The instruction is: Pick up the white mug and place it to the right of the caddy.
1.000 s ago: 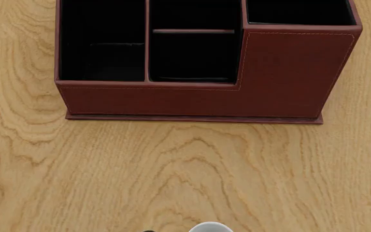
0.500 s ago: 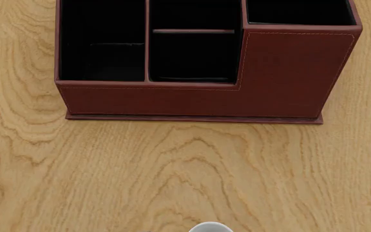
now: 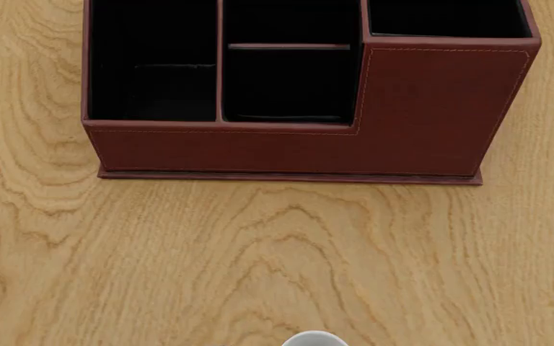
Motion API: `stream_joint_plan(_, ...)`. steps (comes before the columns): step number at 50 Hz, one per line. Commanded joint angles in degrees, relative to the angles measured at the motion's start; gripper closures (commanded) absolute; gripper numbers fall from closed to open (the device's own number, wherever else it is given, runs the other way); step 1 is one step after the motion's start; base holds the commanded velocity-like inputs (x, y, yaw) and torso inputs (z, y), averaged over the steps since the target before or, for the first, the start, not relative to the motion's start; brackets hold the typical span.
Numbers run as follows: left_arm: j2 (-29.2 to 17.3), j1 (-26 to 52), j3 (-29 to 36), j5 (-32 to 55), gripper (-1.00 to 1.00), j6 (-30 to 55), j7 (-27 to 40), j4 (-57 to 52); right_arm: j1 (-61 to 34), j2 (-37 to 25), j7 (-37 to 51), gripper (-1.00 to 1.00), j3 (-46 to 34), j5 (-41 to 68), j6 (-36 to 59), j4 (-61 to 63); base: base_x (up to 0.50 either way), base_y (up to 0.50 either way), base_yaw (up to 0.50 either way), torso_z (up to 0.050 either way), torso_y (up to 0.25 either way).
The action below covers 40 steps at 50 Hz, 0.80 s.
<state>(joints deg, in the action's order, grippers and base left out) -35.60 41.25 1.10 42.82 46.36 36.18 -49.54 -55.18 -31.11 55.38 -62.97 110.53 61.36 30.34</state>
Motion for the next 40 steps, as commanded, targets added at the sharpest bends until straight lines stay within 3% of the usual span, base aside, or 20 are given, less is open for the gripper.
stream_joint_plan(1, -0.2, -0.6, 0.0, -0.2, -1.00, -0.7, 0.0, 0.3, 0.3, 0.3, -0.8, -1.00, -0.6, -0.9, 0.2, -0.9, 0.00, 0.00, 0.00, 0.000, 0.000)
stream_joint_plan(5, -0.2, -0.8, 0.4, -0.8, -1.00, -1.1, -0.1, 0.6, 0.1, 0.2, -0.3, -1.00, -0.5, -1.3, 0.0, -0.7, 0.00, 0.00, 0.00, 0.000, 0.000)
stream_joint_plan(6, -0.1, -0.9, 0.4, -0.8, -1.00, -1.2, -0.2, 0.7, 0.1, 0.2, -0.1, 1.00, -0.6, -1.4, 0.0, -0.7, 0.00, 0.00, 0.00, 0.000, 0.000)
stream_joint_plan(40, -0.3, 0.0, 0.6, 1.1, -1.00, -0.2, 1.3, -0.4, -2.6, -1.9, 5.9, 1.00, 0.6, 1.1, -2.2, 5.7, 0.00, 0.00, 0.00, 0.000, 0.000)
